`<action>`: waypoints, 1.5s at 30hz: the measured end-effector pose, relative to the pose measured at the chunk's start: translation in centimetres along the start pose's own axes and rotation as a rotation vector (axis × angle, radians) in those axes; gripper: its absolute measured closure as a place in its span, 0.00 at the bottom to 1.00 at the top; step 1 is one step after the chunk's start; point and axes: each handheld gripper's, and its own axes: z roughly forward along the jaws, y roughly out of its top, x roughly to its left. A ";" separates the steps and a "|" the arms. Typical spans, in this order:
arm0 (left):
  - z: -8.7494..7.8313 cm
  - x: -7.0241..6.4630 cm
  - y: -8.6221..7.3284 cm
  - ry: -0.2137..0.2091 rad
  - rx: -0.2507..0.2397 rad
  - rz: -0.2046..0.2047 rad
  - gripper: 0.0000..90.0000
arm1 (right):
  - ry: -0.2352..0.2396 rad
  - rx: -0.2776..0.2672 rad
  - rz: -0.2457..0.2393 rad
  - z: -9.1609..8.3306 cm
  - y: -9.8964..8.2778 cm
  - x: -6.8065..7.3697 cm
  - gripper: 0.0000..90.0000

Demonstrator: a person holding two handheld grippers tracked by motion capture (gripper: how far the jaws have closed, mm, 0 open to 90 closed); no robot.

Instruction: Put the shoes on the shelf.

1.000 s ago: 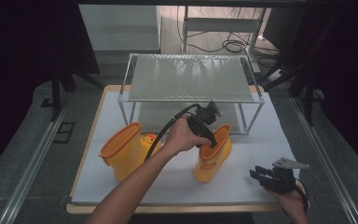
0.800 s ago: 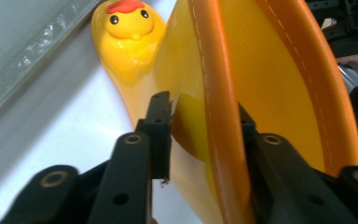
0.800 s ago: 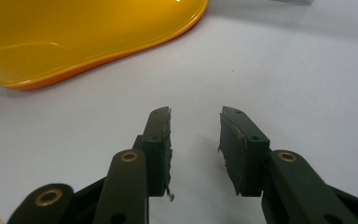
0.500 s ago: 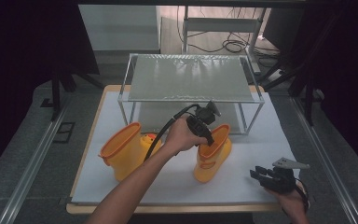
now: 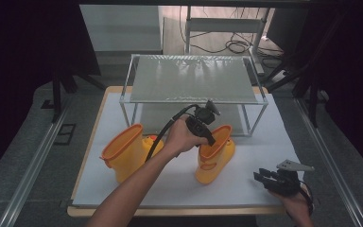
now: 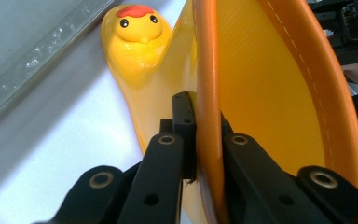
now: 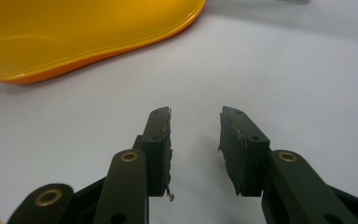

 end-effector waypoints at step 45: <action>-7.9 -0.4 -5.9 0.047 -0.075 0.057 0.98 | 0.003 0.012 -0.002 0.3 0.0 0.2 0.71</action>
